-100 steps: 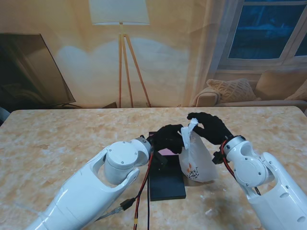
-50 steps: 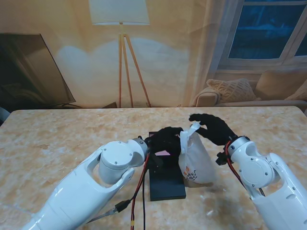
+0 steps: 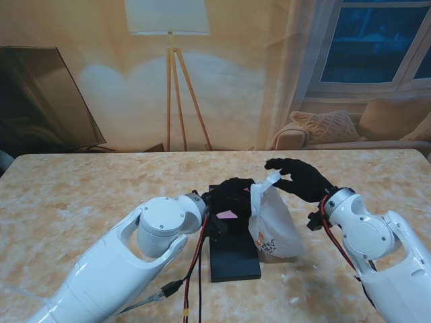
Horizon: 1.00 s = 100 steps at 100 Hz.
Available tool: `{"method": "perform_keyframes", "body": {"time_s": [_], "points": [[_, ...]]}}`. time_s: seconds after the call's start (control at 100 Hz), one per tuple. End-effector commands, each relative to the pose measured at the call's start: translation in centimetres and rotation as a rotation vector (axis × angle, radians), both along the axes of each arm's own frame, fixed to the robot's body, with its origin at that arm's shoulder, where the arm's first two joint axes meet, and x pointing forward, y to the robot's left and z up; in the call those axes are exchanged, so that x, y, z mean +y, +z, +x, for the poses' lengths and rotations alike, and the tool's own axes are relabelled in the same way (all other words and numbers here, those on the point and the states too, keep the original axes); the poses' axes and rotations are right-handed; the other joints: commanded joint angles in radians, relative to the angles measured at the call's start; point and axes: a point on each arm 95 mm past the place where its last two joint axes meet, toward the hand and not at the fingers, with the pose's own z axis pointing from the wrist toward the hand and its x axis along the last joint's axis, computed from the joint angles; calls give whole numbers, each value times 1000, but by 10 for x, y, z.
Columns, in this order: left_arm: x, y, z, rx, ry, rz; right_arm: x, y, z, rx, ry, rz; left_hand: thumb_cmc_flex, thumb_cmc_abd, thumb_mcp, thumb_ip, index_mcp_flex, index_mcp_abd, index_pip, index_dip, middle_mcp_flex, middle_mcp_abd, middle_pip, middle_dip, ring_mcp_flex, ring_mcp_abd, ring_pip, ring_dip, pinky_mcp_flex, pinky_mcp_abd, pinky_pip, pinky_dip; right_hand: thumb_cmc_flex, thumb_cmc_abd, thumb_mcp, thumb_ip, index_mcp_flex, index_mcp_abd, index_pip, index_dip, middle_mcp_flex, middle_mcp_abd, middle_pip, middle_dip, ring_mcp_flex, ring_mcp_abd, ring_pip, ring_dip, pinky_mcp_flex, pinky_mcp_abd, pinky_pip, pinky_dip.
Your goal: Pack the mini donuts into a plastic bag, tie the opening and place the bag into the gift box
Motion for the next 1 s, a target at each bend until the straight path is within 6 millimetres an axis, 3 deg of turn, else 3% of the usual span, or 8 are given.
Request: {"method": "perform_keyframes", "body": {"time_s": [0.0, 0.31, 0.51, 0.57, 0.66, 0.78, 0.85, 0.99], "points": [[-4, 4, -2, 8, -12, -16, 1, 0, -4, -6, 21, 2, -15, 9, 23, -4, -27, -4, 16, 20, -13, -1, 17, 16, -2, -10, 23, 21, -9, 15, 12, 0, -38, -29, 8, 1, -43, -23, -30, -13, -27, -10, -26, -6, -17, -18, -28, 11, -15, -21, -16, 2], [-5, 4, -2, 22, -9, -24, -12, 6, -13, -58, 56, -32, -8, 12, 14, -1, -26, -5, 14, 29, -14, -1, 17, 18, -6, -9, 24, 23, -14, 14, 12, 4, -171, -114, 18, -10, -137, 31, -121, -75, -70, 22, -88, -43, -46, -3, -99, -14, -43, -19, -59, -25], [-5, 4, -1, 24, -9, -24, -22, 9, -21, -123, 24, -24, -7, 12, 12, -1, -25, -6, 12, 34, -16, 0, 16, 19, -8, -7, 25, 24, -17, 14, 12, 6, -184, -104, 28, -12, -145, 0, -121, -77, -82, 7, -76, -37, -44, -13, -101, -9, -40, -20, -53, -24], [-5, 4, 0, 23, -9, -23, -25, 9, -25, -138, 21, -29, -7, 13, 11, 0, -25, -6, 11, 35, -16, -1, 16, 19, -9, -6, 25, 25, -18, 14, 11, 7, -175, -99, 20, -12, -126, -25, -75, -46, -70, 0, -49, -15, -33, -21, -78, 10, -35, -21, -48, -24], [-5, 4, 0, 23, -5, -23, -28, 9, -32, -160, 12, -23, -6, 16, 9, 0, -27, -7, 8, 36, -19, -2, 15, 20, -12, -6, 24, 25, -22, 13, 9, 7, -165, -100, 11, -13, -134, -87, 17, 17, -57, -31, 30, 71, -17, -50, 37, 103, -19, -26, -15, -3], [-4, 4, 1, 23, 0, -24, -31, 8, -39, -160, 18, -29, -4, 17, 5, 0, -29, -8, 7, 40, -21, -2, 13, 20, -16, -3, 24, 25, -24, 12, 10, 9, -163, -110, 15, -17, -72, -250, 168, 105, -20, -98, 183, 231, 15, -107, 318, 289, 42, -36, 47, 59], [-4, 4, 1, 23, 0, -24, -31, 7, -43, -142, 28, -27, -3, 19, 2, 0, -30, -9, 5, 43, -22, -4, 13, 21, -18, -1, 23, 26, -28, 11, 9, 10, -162, -117, 16, -19, -34, -319, 218, 122, 15, -137, 255, 311, 52, -143, 447, 369, 89, -46, 80, 110], [-4, 4, 1, 23, 0, -24, -31, 5, -46, -114, 43, -34, -3, 21, -2, 1, -31, -12, 5, 47, -25, -5, 12, 23, -21, -3, 23, 27, -30, 9, 9, 12, -157, -136, 27, -23, 33, -390, 286, 119, 62, -193, 361, 417, 104, -198, 613, 468, 144, -65, 120, 178]]}}
